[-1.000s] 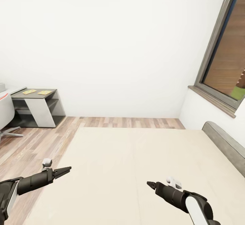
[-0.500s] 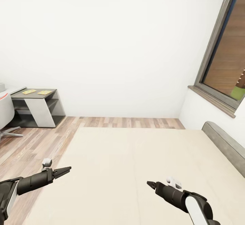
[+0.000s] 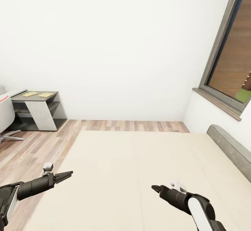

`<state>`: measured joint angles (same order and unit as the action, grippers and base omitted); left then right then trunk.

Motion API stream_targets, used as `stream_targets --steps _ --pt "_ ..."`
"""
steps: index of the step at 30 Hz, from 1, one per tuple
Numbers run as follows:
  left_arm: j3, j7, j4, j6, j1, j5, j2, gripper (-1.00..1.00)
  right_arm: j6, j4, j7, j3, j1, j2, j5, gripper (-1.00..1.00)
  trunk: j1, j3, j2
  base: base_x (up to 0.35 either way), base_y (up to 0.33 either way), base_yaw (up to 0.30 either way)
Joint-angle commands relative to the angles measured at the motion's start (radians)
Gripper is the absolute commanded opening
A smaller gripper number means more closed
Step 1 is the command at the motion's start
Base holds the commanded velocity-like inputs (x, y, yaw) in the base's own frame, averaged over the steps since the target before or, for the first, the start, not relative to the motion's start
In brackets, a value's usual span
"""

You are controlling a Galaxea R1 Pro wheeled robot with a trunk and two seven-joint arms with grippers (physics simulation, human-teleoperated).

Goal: Put all the toys in the child's room - the three board games (two on the bed and one on the table), the two jigsaw puzzles on the table, and the tennis ball on the table - inside the toy box on the table in the child's room.

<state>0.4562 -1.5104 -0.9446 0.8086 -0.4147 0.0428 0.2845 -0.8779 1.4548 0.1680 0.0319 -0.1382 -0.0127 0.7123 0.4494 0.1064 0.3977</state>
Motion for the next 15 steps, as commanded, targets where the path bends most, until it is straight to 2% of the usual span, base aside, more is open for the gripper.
stream_targets --steps 1,6,7,10,11,15 --pt "0.002 -0.007 0.0 0.011 -0.001 0.004 0.0 1.0 -0.004 -0.011 0.018 0.0 -0.009 0.001 0.011 1.0 0.001 0.002 0.002 0.0 0.0 0.0" --pt "0.001 -0.008 0.0 0.011 -0.001 0.004 0.0 1.0 -0.006 -0.108 0.069 -0.002 -0.079 0.011 0.012 1.0 0.001 0.002 0.002 0.0 0.0 0.0" --pt "0.002 -0.008 0.0 0.011 -0.001 0.003 0.0 1.0 -0.004 -0.159 0.089 -0.002 -0.119 0.018 0.013 1.0 0.001 0.002 0.002 0.0 0.0 0.0" --pt "0.002 -0.007 0.0 0.011 -0.001 0.004 0.0 1.0 -0.001 -0.249 0.112 -0.003 -0.183 0.03 0.012 1.0 0.001 0.002 0.002 0.0 0.0 0.0" --pt "0.002 -0.007 0.0 0.011 -0.001 0.004 0.0 1.0 0.0 -0.313 0.122 -0.003 -0.225 0.039 0.009 1.0 0.001 0.002 0.002 0.0 0.0 0.0" --pt "0.001 -0.007 0.0 0.011 -0.001 0.003 -0.001 1.0 0.007 -0.471 0.134 -0.004 -0.323 0.052 0.006 1.0 0.001 0.002 0.002 0.0 0.0 0.0"
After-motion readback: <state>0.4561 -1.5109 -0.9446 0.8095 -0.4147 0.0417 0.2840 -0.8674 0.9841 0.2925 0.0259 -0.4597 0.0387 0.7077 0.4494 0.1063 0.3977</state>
